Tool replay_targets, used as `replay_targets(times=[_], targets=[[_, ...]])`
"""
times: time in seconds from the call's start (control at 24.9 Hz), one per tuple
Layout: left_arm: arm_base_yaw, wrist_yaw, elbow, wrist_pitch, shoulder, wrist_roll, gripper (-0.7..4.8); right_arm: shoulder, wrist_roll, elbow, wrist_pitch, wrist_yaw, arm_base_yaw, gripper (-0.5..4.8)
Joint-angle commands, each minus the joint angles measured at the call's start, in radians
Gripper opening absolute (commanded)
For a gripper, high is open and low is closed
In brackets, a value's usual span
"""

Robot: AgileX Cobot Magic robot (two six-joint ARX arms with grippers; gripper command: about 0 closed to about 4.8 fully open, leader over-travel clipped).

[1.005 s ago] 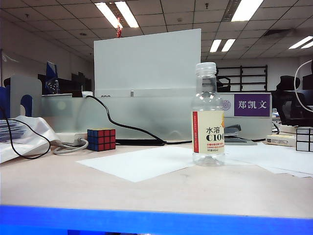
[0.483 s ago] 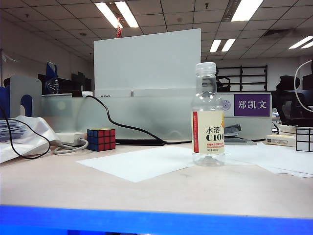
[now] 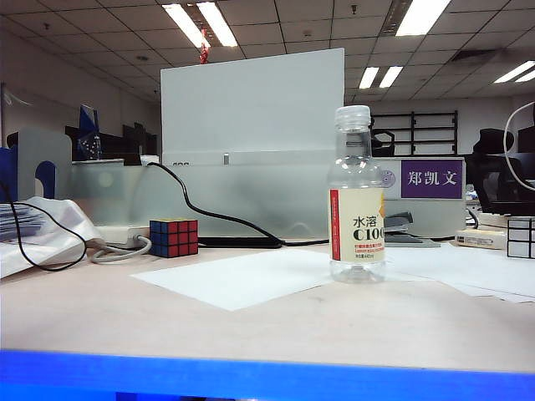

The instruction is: Flip the plastic bottle upside down.

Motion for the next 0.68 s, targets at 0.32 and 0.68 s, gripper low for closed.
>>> replay_targets(times=[0.32,0.68], targets=[[-0.055,0.248,0.002,0.191,-0.002,-0.249,-0.04,0.116,0.029,0.037,0.287,0.089,0.212,0.19],[-0.209,0.214,0.002,0.342,-0.002,-0.267,-0.04,0.754,-0.51,0.339,0.396,0.196,0.528,4.79]])
